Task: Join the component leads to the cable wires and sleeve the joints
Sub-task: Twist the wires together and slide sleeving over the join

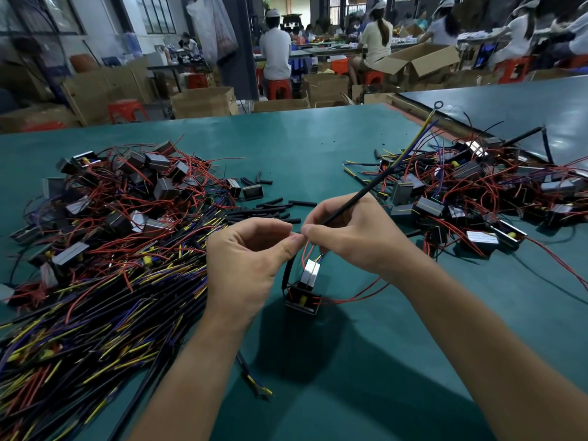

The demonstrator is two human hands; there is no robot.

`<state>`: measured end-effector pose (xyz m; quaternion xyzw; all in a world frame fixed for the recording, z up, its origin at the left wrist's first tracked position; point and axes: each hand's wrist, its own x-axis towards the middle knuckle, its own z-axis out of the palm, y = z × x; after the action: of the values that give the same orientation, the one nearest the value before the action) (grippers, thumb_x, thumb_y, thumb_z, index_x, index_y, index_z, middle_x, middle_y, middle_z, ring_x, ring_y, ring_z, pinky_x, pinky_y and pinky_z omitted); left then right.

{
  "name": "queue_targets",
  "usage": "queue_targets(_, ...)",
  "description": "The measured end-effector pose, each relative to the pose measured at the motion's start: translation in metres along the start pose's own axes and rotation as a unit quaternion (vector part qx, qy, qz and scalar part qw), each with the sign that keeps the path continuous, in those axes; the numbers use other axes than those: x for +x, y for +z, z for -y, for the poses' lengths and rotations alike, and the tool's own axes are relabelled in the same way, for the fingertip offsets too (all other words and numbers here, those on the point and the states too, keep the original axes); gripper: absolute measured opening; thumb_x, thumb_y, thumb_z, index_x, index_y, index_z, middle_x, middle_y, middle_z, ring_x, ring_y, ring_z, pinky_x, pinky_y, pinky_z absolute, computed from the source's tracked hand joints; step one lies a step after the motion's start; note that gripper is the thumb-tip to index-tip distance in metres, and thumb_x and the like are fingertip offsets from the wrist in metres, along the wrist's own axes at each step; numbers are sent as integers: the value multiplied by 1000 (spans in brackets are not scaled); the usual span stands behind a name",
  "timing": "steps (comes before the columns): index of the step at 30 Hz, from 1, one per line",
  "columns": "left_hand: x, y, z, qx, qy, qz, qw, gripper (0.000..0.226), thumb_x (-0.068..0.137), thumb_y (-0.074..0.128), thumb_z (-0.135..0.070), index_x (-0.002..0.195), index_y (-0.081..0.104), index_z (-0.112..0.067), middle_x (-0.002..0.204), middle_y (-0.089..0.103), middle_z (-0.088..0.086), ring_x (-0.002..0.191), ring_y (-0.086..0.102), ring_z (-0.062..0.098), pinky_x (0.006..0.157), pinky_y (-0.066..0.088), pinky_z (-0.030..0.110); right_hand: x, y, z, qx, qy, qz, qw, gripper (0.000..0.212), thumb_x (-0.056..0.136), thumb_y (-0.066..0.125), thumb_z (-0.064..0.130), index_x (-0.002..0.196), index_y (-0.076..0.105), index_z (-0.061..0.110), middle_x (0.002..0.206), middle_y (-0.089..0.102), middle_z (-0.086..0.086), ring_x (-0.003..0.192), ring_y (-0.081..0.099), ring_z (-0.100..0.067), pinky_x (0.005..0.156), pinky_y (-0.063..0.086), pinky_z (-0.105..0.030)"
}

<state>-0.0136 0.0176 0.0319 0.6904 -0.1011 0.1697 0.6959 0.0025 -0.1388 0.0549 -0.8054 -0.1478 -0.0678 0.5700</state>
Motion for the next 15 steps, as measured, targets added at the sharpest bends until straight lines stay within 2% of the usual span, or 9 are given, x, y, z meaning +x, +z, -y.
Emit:
queue_targets(6, 3, 2, 1, 1, -6, 2, 1000, 26, 60, 81, -19, 80, 73, -3, 73, 74, 6, 64, 67, 11, 63, 53, 19, -1, -4, 1, 11, -18, 8, 1000, 16, 82, 70, 3, 69, 71, 12, 61, 63, -4, 58, 55, -16, 59, 45, -35)
queue_targets(10, 3, 2, 3, 0, -25, 7, 1000, 12, 71, 79, -6, 81, 73, -5, 71, 73, 4, 60, 63, 8, 58, 51, 17, 0, -3, 0, 3, -15, 3, 1000, 14, 82, 70, 3, 70, 70, 9, 61, 61, -6, 58, 52, -17, 57, 42, -32)
queue_targets(12, 3, 2, 5, 37, 2, -15, 999, 7, 74, 79, -4, 79, 73, -6, 69, 72, 4, 59, 63, 9, 59, 52, 19, 0, -2, -1, -8, -13, 0, 1000, 16, 83, 70, 4, 69, 69, 11, 60, 61, -4, 56, 52, -13, 54, 42, -28)
queue_targets(15, 0, 3, 5, 123, 71, -36, 989, 9, 78, 79, -10, 73, 74, -17, 67, 72, -3, 59, 66, 11, 60, 55, 26, 0, -1, -2, -26, -15, -15, 999, 16, 83, 70, 7, 67, 69, 13, 58, 60, -1, 52, 50, -9, 50, 40, -22)
